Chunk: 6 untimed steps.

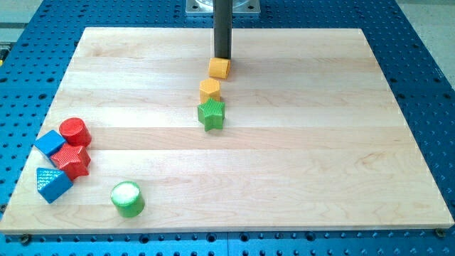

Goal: Place your arm at the bottom right of the green circle

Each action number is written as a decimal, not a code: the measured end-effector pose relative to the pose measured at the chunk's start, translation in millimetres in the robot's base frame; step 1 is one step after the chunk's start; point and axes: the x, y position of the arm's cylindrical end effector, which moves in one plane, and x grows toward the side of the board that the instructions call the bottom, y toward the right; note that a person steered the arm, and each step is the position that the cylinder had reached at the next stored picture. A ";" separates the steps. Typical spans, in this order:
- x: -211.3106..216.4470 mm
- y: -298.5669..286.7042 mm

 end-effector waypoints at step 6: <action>294.9 -13.5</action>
